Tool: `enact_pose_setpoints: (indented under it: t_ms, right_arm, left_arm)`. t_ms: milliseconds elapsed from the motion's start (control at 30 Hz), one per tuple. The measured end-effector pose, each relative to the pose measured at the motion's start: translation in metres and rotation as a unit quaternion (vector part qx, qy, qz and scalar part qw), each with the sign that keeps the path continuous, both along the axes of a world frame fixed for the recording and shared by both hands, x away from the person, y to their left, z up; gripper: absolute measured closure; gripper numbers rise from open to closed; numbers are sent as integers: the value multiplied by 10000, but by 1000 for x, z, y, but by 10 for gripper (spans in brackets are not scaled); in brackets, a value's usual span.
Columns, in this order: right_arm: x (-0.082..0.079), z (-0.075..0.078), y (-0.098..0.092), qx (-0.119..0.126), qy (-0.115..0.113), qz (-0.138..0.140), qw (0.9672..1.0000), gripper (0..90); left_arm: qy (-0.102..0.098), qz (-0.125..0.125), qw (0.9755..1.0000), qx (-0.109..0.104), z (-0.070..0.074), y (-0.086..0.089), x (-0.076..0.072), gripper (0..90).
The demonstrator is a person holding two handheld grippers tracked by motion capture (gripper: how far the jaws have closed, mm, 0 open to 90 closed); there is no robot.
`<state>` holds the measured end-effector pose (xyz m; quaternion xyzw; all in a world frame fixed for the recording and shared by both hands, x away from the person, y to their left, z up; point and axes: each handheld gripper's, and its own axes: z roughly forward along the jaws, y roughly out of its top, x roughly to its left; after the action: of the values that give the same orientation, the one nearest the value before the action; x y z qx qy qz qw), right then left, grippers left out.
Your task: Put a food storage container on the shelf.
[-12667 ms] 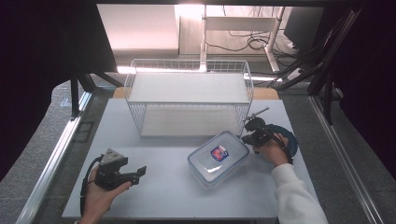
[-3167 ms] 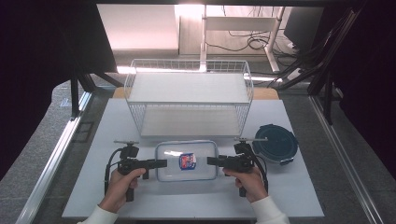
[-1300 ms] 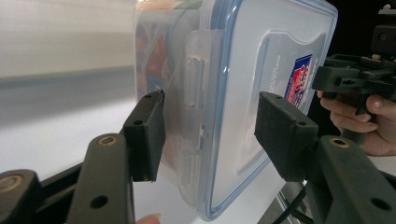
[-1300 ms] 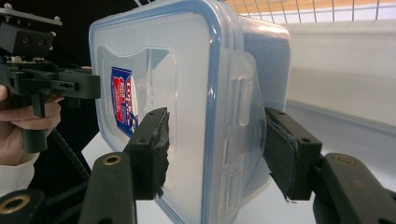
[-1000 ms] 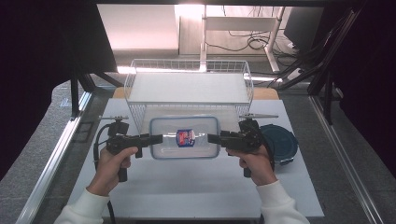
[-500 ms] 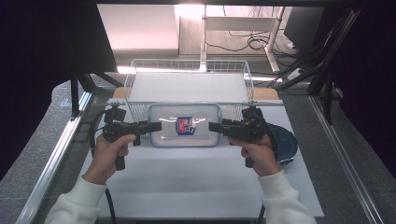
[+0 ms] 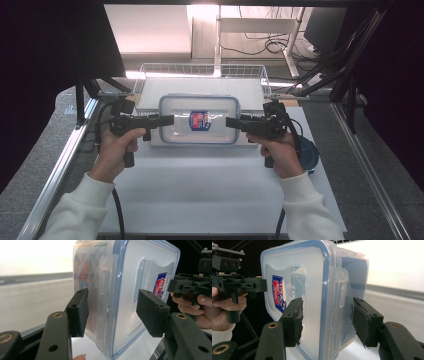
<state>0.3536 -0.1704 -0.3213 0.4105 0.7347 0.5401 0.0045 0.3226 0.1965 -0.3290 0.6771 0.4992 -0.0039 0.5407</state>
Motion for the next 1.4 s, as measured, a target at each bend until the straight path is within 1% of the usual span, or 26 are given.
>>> enact_pose_setpoints:
  t_ms: [67, 233, 267, 300, 400, 467, 533, 633, 733, 900, 1033, 1100, 1200, 1400]
  right_arm:
    - [3, 4, 0, -11, -31, -5, 10000, 440]
    - [11, 12, 0, -25, -17, -15, 10000, 442]
    - [13, 14, 0, -21, -45, -22, 10000, 442]
    - [15, 15, 0, -29, -19, -13, 10000, 442]
    - [19, 20, 0, -21, -37, -23, 10000, 443]
    - [22, 23, 1, -18, -69, -41, 10000, 443]
    - [26, 26, 1, -34, -53, -34, 10000, 443]
    - [33, 30, 1, -39, -35, -28, 10000, 443]
    - [41, 33, 2, -3, -52, -35, 10000, 443]
    - [52, 39, 4, -7, -35, -28, 10000, 445]
    - [63, 40, 5, 3, 8, -9, 10000, 447]
    - [68, 39, 6, 18, 47, -14, 10000, 446]
    - [76, 38, 7, 32, 78, -18, 10000, 446]
    - [85, 38, 8, 0, 138, -32, 9999, 446]
  left_arm:
    - [4, -26, 10000, 6, 3, 0, 4, 440]
    - [-9, -39, 10000, -49, 10, 1, 14, 440]
    - [-21, -40, 10000, -33, 11, 1, 16, 440]
    - [-26, -46, 10000, -30, 12, 1, 18, 441]
    - [-69, -47, 10000, -29, 17, 1, 23, 441]
    - [-65, -45, 10000, -43, 18, 1, 25, 441]
    - [-55, -52, 10000, -48, 21, 2, 29, 441]
    - [-55, -38, 10000, -37, 25, 2, 36, 441]
    - [-98, -33, 9999, -10, 30, 3, 43, 441]
    - [-105, -33, 9999, -19, 35, 5, 55, 441]
    - [-66, -10, 10000, -9, 36, 6, 64, 441]
    - [-60, 40, 10000, -4, 36, 6, 69, 441]
    - [-55, 18, 10000, 16, 35, 7, 75, 441]
    - [10, 16, 10000, -63, 29, 8, 85, 442]
